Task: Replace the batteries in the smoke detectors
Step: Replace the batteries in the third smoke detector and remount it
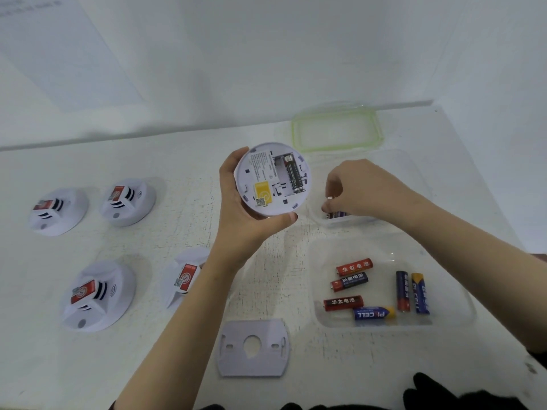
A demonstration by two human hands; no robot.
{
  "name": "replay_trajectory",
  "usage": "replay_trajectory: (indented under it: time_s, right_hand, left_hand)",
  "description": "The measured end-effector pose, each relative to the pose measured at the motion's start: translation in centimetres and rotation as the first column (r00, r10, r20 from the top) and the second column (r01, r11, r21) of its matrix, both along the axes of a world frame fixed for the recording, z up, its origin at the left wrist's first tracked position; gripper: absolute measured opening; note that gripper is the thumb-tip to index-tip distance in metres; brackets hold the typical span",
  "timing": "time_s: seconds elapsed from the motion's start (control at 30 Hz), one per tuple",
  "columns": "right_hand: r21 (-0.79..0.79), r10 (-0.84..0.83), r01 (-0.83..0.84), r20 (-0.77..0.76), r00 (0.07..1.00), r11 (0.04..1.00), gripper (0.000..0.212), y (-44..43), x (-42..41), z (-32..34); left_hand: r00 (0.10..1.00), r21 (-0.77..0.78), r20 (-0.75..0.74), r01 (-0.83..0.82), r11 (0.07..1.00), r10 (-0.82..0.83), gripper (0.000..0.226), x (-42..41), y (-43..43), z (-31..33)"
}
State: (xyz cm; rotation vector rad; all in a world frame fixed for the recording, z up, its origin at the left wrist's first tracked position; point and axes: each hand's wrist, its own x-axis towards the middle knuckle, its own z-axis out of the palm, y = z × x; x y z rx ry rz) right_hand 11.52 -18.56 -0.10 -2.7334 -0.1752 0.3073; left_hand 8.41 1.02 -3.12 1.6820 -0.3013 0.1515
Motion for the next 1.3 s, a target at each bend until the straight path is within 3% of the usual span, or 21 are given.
replay_trajectory:
  time_s: [0.17,0.3,0.43,0.53,0.67,0.77,0.97,1.1,1.2,1.3]
  right_hand:
    - [0.274,-0.024,0.010,0.049,0.998,0.962,0.016,-0.5,-0.9,0.7]
    - [0.504,-0.168,0.020,0.249,0.954,0.863,0.017,-0.7,-2.4,1.6]
    - [0.624,-0.252,-0.129,0.485,0.837,0.771,0.015,-0.4,-4.4,2.6]
    - [0.521,-0.142,-0.307,0.654,0.743,0.797,0.014,0.0,-5.6,2.7]
    - [0.136,0.136,-0.463,0.851,0.508,0.876,0.005,0.8,-6.3,1.6]
    - [-0.052,0.272,-0.492,0.881,0.387,0.869,0.011,1.2,-6.4,0.8]
    - [0.094,0.253,-0.548,0.814,0.522,0.831,0.013,1.1,-7.1,0.4]
    - [0.284,0.114,-0.471,0.748,0.654,0.835,0.024,1.3,-7.6,0.6]
    - [0.492,0.083,-0.347,0.481,0.873,0.799,0.061,1.2,-8.4,1.3]
    - [0.704,0.147,-0.247,0.201,0.968,0.666,0.081,1.0,-9.0,1.7]
  left_hand:
    - [1.000,-0.001,-0.017,0.000,1.000,0.000,0.100,-0.4,-0.1,-0.2]
    - [1.000,-0.002,-0.019,-0.002,1.000,0.002,0.100,-0.7,-0.2,0.1]
    - [1.000,-0.009,-0.024,0.004,1.000,-0.004,0.101,-1.1,-0.5,0.2]
    - [0.998,-0.058,-0.041,0.047,0.997,-0.050,0.099,-1.7,-0.8,0.3]
    - [0.995,-0.070,-0.042,0.091,0.993,-0.094,0.098,-2.4,-1.0,0.4]
    - [0.997,-0.076,-0.019,0.079,0.994,-0.081,0.096,-2.9,-1.0,0.4]
    - [0.999,-0.104,-0.025,0.036,0.994,-0.039,0.097,-4.1,-0.3,0.9]
    - [0.996,-0.123,-0.046,0.066,0.990,-0.073,0.096,-5.2,0.0,1.5]
    - [0.995,-0.125,-0.044,0.087,0.988,-0.093,0.098,-6.0,0.3,1.9]
    - [0.992,-0.098,-0.027,0.118,0.988,-0.121,0.103,-6.8,0.7,2.1]
